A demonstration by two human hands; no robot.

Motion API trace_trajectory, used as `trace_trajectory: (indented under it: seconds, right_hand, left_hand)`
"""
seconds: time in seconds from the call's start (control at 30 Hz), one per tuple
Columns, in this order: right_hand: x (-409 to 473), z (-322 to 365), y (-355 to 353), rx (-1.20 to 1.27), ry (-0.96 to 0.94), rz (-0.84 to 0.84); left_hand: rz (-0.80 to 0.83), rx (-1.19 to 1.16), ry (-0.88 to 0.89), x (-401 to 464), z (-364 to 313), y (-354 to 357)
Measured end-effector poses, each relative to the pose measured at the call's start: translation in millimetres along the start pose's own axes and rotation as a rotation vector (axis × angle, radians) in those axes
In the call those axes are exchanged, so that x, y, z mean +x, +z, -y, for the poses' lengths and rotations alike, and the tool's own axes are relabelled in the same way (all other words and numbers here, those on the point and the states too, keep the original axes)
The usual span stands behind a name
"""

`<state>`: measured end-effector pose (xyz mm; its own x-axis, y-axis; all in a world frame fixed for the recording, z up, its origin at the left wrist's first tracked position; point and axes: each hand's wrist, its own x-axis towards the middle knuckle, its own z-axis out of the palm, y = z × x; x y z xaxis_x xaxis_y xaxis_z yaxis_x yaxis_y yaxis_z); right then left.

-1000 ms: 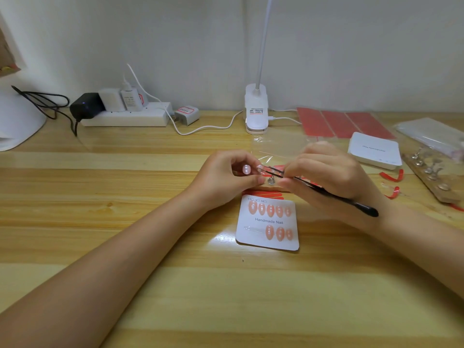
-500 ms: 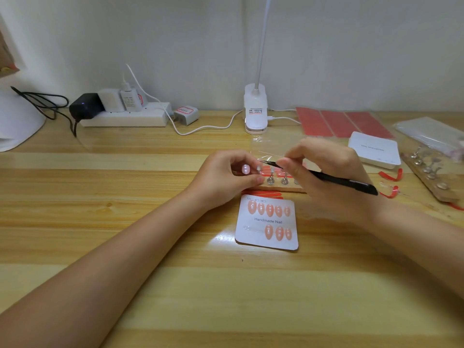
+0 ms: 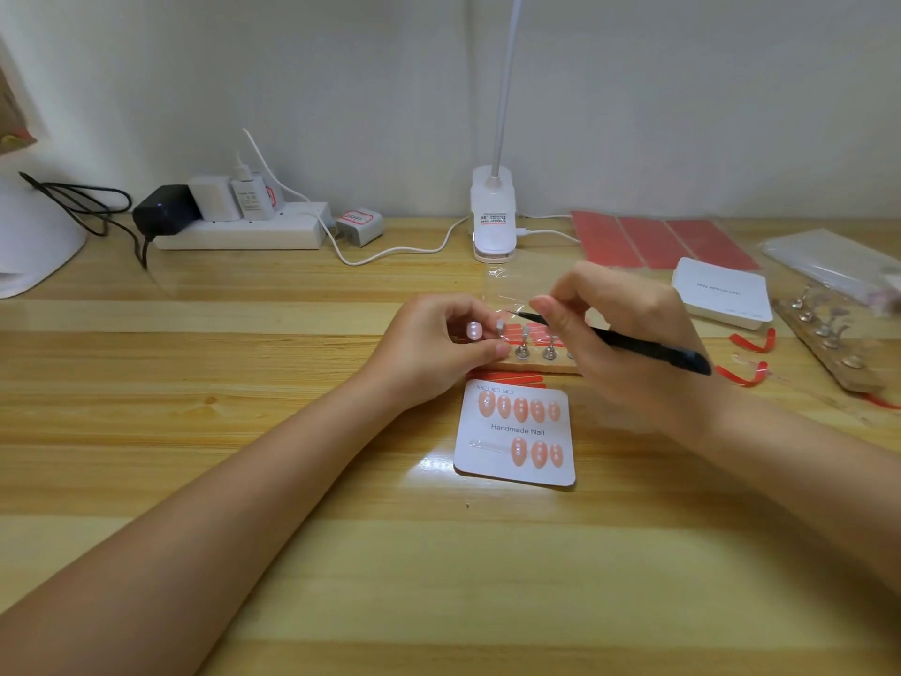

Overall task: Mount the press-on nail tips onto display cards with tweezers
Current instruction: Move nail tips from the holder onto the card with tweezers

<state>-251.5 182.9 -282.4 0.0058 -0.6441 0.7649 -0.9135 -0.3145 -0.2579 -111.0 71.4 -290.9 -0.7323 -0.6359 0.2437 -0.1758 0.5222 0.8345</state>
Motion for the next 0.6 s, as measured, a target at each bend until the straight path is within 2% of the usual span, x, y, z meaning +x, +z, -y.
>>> trace_trajectory:
  seconds: [0.23, 0.4, 0.6]
  right_hand:
    - [2.2, 4.3, 0.8, -0.121, -0.076, 0.002]
    - [5.6, 7.0, -0.6, -0.141, -0.044, 0.041]
    - [12.3, 9.5, -5.2, -0.201, -0.134, 0.114]
  left_hand:
    - [-0.009, -0.034, -0.035, -1.0, -1.9, 0.9]
    - [-0.012, -0.017, -0.029, -0.5, -2.6, 0.1]
    - [-0.021, -0.010, -0.023, -1.0, -2.4, 0.5]
